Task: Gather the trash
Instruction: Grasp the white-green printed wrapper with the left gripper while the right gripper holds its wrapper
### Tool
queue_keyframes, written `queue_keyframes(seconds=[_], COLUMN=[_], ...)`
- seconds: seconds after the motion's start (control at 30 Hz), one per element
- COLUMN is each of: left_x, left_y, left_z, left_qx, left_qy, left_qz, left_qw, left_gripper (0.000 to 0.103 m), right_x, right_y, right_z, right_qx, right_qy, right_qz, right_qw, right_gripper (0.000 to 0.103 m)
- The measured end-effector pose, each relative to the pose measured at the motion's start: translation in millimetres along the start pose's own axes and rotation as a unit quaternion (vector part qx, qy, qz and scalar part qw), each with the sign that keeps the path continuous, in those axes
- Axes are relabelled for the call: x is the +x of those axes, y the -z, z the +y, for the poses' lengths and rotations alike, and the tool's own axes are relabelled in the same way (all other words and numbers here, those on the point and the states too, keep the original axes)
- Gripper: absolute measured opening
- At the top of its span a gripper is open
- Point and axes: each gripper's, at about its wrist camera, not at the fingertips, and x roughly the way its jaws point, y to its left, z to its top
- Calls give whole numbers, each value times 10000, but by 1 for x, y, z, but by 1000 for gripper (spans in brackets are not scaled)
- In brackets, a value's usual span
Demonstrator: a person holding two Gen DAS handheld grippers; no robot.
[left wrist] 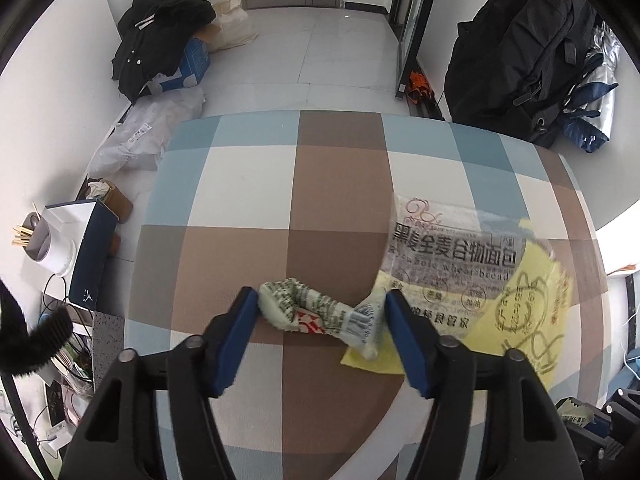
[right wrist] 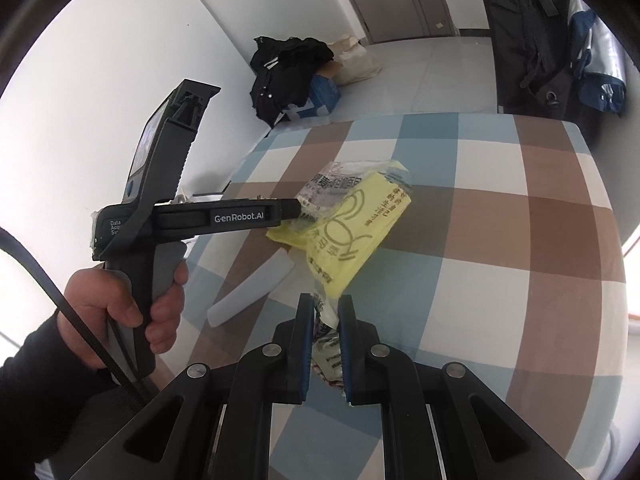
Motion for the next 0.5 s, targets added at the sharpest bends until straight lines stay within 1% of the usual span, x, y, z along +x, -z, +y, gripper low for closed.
queue_keyframes(seconds=[0.27,0.43,0.5], left_x=[-1,-7,-10], left_y=[2,5,5], left_z=[4,7,9], left_qx=[-171,-256,-332], left_qy=[223,252,337], left_qz=[153,137,159], left_qw=[9995,9993,9988], left_gripper=[56,56,56], right_x=[-5,-8,-8], right_y=[1,1,2], right_z=[6,7,9], right_qx=[-36,18,-4], right_qy=[58,56,73], right_qz=[-63,-104,-98], right_qw=[10000,9999,9999], right_gripper=[11,11,11])
